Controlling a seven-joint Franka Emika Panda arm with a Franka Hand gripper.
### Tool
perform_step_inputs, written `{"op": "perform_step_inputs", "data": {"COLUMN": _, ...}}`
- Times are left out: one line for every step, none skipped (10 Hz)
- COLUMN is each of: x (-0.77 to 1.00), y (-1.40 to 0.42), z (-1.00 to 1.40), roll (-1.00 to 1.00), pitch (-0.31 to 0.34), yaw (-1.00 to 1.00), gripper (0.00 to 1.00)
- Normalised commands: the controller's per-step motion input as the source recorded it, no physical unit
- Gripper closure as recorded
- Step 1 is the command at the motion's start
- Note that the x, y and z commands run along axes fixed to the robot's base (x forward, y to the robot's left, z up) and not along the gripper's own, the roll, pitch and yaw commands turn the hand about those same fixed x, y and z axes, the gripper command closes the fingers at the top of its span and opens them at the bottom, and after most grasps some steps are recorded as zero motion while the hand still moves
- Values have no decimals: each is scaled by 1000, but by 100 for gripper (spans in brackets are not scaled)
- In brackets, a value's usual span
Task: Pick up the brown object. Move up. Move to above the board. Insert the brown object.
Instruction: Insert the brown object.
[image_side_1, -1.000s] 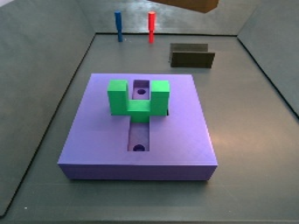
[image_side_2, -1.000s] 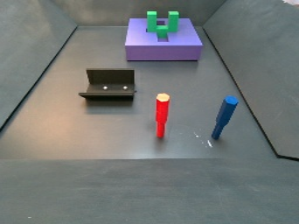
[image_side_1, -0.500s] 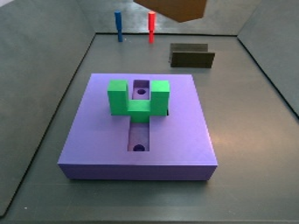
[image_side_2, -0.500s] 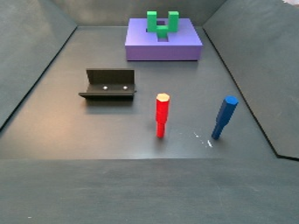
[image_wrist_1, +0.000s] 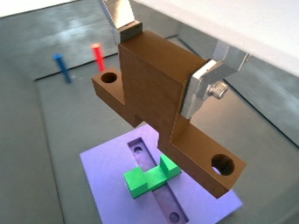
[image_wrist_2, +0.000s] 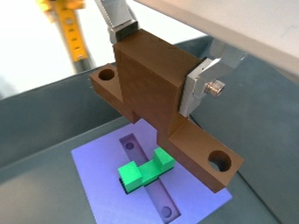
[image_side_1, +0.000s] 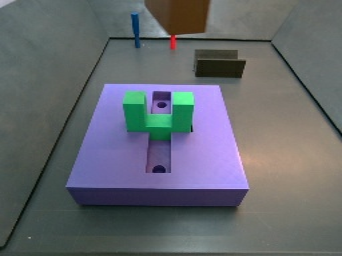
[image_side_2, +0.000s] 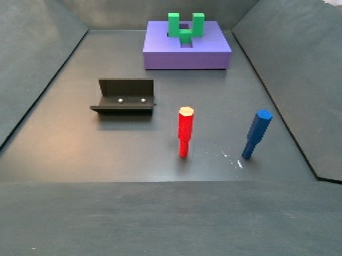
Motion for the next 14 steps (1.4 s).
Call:
{"op": "perform_step_inputs", "data": {"x": 9, "y": 0, "z": -71, "roll": 0, "pitch": 44, "yaw": -840, "gripper": 100}}
{"op": "perform_step_inputs", "data": {"x": 0, "y": 0, "z": -103, "roll": 0, "pitch": 36, "yaw": -834, "gripper": 100}}
{"op": "perform_step_inputs", "data": {"x": 0, "y": 0, "z": -129, "roll": 0, "pitch": 34, "yaw": -837, "gripper": 100}}
{"op": "perform_step_inputs", "data": {"x": 0, "y": 0, "z": -160, "roll": 0, "pitch": 11, "yaw": -809, "gripper": 100}}
{"op": "perform_step_inputs", "data": {"x": 0, "y": 0, "z": -286, "roll": 13, "pitch": 33, "yaw": -469, "gripper": 100}}
{"op": "perform_step_inputs", "data": {"x": 0, "y": 0, "z": -386, "roll": 63, "pitch": 26, "yaw": -477, "gripper": 100}}
{"op": "perform_step_inputs", "data": {"x": 0, "y": -6, "z": -429, "roll": 133, "pitch": 51, "yaw": -451, "gripper": 100}}
{"op": "perform_step_inputs", "data": {"x": -111, "y": 0, "z": -554, "roll": 70, "pitch": 7, "yaw": -234, "gripper": 100}}
{"op": "perform_step_inputs", "data": {"x": -69, "y": 0, "z": -594, "roll": 79, "pitch": 0, "yaw": -43, "gripper": 100}}
{"op": "perform_step_inputs", "data": {"x": -9, "y": 0, "z": -677, "roll": 64, "pitch": 0, "yaw": 0, "gripper": 100}}
{"op": "perform_step_inputs", "data": {"x": 0, "y": 0, "z": -691, "roll": 0, "pitch": -1, "yaw": 0, "gripper": 100}}
{"op": "perform_step_inputs", "data": {"x": 34, "y": 0, "z": -589, "roll": -99, "pitch": -16, "yaw": 51, "gripper": 100}}
{"op": "perform_step_inputs", "data": {"x": 86, "y": 0, "z": -494, "roll": -110, "pitch": 0, "yaw": 26, "gripper": 100}}
{"op": "perform_step_inputs", "data": {"x": 163, "y": 0, "z": -423, "roll": -110, "pitch": 0, "yaw": 29, "gripper": 100}}
